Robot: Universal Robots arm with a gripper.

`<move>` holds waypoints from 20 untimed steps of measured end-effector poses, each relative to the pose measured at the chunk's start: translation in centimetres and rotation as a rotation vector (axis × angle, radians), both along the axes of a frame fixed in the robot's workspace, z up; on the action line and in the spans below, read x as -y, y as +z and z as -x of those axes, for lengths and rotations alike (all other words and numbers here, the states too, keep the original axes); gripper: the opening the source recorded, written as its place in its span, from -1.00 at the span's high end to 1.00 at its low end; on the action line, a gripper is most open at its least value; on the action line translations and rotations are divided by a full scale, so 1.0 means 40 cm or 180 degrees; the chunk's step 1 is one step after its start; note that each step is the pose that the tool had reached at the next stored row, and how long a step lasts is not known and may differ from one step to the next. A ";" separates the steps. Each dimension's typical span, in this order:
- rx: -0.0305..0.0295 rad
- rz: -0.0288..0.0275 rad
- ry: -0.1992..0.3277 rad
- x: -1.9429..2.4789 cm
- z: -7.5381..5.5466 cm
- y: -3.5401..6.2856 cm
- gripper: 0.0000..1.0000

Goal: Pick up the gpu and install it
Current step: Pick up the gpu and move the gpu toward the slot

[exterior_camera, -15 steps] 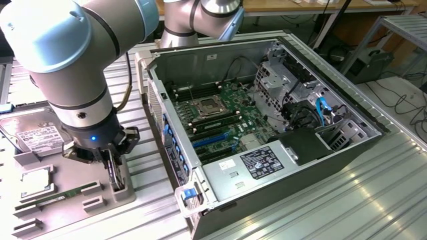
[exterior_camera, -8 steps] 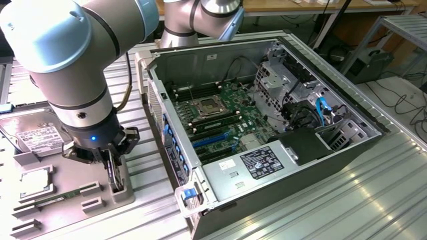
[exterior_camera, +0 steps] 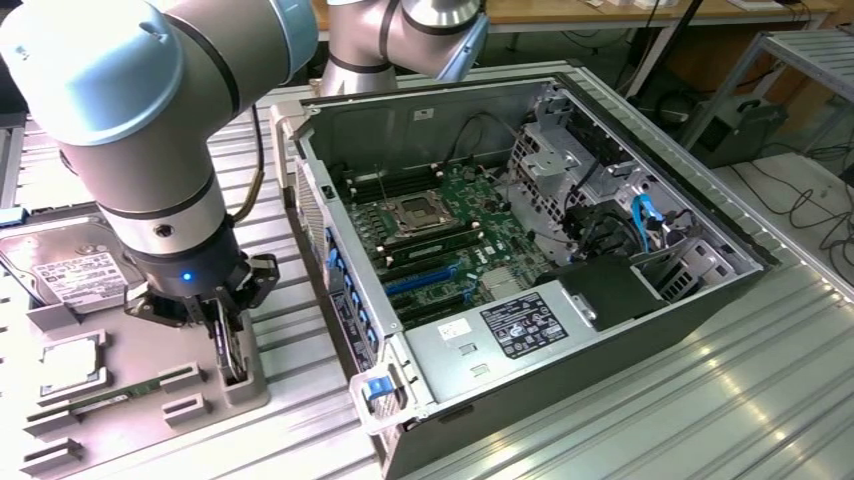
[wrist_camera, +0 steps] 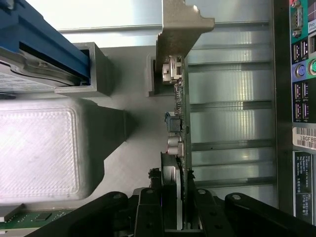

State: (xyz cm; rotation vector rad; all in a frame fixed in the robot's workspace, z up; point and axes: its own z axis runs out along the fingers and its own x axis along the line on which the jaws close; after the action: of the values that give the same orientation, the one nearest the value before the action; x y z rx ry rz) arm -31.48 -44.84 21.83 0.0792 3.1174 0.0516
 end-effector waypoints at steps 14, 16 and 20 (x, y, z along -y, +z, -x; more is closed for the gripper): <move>-0.0002 -0.0001 0.0000 0.000 -0.001 0.065 0.44; -0.0002 -0.0004 0.0000 0.000 0.000 0.074 0.44; -0.0003 -0.0009 0.0000 0.000 -0.001 0.088 0.44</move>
State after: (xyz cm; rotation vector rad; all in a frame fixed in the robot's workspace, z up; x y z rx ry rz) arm -31.46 -44.85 25.35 0.0793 3.1182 0.0560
